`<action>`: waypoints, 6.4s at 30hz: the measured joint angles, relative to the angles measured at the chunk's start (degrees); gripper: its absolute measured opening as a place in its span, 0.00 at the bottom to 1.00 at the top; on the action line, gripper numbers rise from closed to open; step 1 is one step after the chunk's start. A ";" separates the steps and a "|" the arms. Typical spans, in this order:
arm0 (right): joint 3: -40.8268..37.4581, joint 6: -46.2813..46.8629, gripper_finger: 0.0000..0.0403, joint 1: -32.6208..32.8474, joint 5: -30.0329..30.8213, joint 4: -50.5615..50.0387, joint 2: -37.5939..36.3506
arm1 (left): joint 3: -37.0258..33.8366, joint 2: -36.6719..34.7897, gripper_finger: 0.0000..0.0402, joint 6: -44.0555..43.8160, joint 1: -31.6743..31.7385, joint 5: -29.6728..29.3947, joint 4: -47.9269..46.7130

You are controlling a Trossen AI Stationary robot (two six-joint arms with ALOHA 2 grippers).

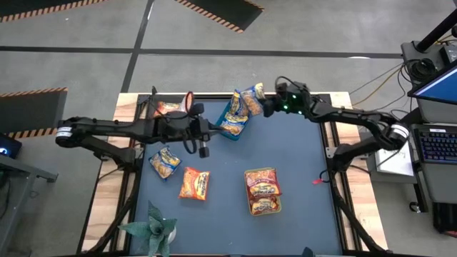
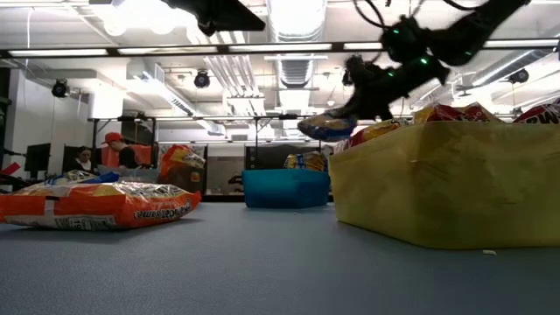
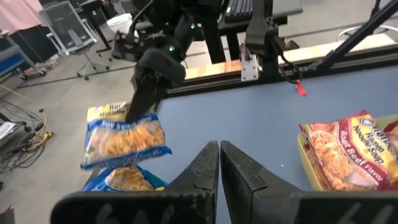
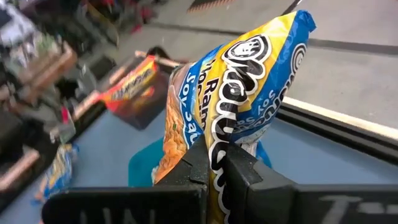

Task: Sort Maruchan noodles
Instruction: Put the blue noodle pack into the blue bin, then put the orange noodle pack into the black bin

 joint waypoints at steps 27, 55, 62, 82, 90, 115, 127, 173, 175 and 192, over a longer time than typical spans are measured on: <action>40.67 -43.56 0.02 9.16 15.22 -40.14 26.68 | -15.47 -15.23 0.00 -6.35 0.00 -0.04 10.71; 42.07 -38.11 0.12 14.51 24.45 -41.87 31.58 | -15.61 -14.71 0.00 -5.92 -0.02 -0.09 10.71; 42.63 -35.83 0.31 14.52 24.55 -43.06 31.58 | -15.65 -14.71 0.00 -5.92 0.00 -0.10 10.73; 48.11 -34.85 0.23 13.99 20.13 -57.49 22.83 | -15.86 -14.71 0.00 -6.08 -0.01 -0.09 10.26; 34.91 -31.70 0.03 13.79 13.62 -47.90 17.51 | -16.11 -14.71 0.00 -6.09 -0.02 -0.09 10.12; 19.30 -26.78 0.02 12.42 12.72 -23.51 22.36 | -16.13 -13.64 0.00 -6.09 -0.02 -0.04 10.84; 20.84 -25.83 0.02 12.67 9.72 -23.09 24.62 | -16.13 -13.64 0.00 -6.11 -0.02 -0.02 10.77; 4.54 -25.93 0.02 19.43 10.98 -12.54 0.84 | -0.11 -3.90 0.00 -23.17 -0.18 8.16 -37.90; 2.52 -25.91 0.02 19.43 11.01 -10.91 -1.11 | -0.04 -2.05 0.00 -19.41 -0.49 14.63 -37.84; -3.39 -31.40 0.02 19.43 10.88 -9.20 -11.06 | -0.04 13.16 0.26 -16.76 -1.20 25.96 -36.97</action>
